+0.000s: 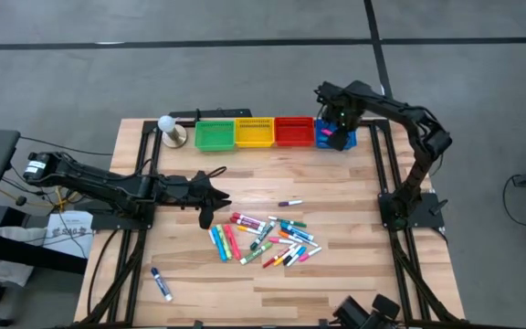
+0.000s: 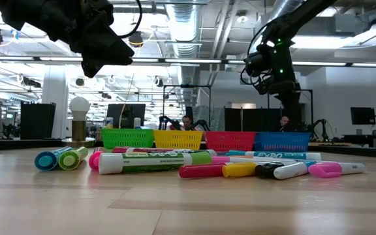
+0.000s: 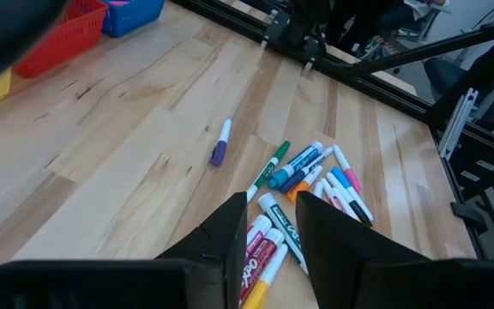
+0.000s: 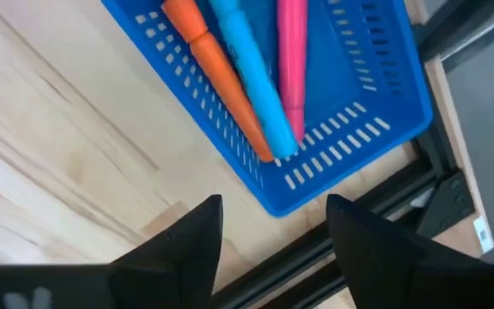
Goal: Pick & Place Markers
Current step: Put the blue highlighter pen into the blue basket
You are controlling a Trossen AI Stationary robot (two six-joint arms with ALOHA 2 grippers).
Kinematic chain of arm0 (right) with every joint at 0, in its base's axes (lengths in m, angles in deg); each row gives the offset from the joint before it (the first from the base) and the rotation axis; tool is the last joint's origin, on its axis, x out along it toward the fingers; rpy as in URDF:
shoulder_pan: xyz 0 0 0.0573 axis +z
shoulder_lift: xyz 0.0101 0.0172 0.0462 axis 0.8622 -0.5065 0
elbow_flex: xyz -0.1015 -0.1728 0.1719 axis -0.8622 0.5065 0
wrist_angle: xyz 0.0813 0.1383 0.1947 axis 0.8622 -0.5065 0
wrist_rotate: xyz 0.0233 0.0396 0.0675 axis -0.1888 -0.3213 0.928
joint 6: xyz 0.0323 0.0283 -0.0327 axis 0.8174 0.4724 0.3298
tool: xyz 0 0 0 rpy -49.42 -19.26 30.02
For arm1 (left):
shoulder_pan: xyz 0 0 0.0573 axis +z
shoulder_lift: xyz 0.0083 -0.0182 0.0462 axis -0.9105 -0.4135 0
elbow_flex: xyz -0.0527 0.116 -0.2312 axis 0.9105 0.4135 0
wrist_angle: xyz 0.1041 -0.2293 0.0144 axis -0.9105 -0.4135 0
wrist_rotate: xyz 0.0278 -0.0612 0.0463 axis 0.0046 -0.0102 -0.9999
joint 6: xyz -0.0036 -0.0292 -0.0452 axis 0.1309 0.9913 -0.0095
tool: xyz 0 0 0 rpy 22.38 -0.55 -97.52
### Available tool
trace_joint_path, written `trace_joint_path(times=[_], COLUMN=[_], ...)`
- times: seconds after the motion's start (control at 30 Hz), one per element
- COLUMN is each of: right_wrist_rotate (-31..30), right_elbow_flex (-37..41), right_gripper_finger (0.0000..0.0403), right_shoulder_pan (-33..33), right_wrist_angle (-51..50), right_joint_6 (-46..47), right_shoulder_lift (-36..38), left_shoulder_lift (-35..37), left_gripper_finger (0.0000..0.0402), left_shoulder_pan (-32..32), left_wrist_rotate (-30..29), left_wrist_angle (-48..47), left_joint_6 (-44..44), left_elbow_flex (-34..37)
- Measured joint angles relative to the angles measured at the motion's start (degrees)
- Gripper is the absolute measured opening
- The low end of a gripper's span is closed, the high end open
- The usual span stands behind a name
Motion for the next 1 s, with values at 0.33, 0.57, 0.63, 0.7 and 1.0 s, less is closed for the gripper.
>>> trace_joint_path(times=[0.33,0.57,0.63,0.7,1.0], right_wrist_rotate=[2.02,10.37,11.87,12.43,12.28], right_elbow_flex=[0.0,-0.02,-0.02,-0.02,-0.02], right_gripper_finger=[0.0153,0.0112,0.0106,0.0103,0.0103], right_shoulder_pan=[5.45,14.27,17.09,20.29,33.08], right_wrist_angle=[4.44,12.2,13.8,14.45,14.65], right_joint_6=[5.57,11.63,13.01,13.72,14.81], right_shoulder_lift=[10.51,19.42,21.14,22.54,23.26], left_shoulder_lift=[0.0,0.0,0.0,0.0,0.0], left_gripper_finger=[0.0102,0.0102,0.0102,0.0102,0.0102], left_shoulder_pan=[1.46,1.36,0.71,0.15,-5.29], left_wrist_rotate=[-1.41,-0.72,0.95,2.56,6.32], left_wrist_angle=[0.44,0.5,0.43,-0.32,-13.38], left_joint_6=[1.4,-8.49,-13.12,-16.24,-26.14], left_elbow_flex=[0.0,0.0,0.0,0.0,-0.02])
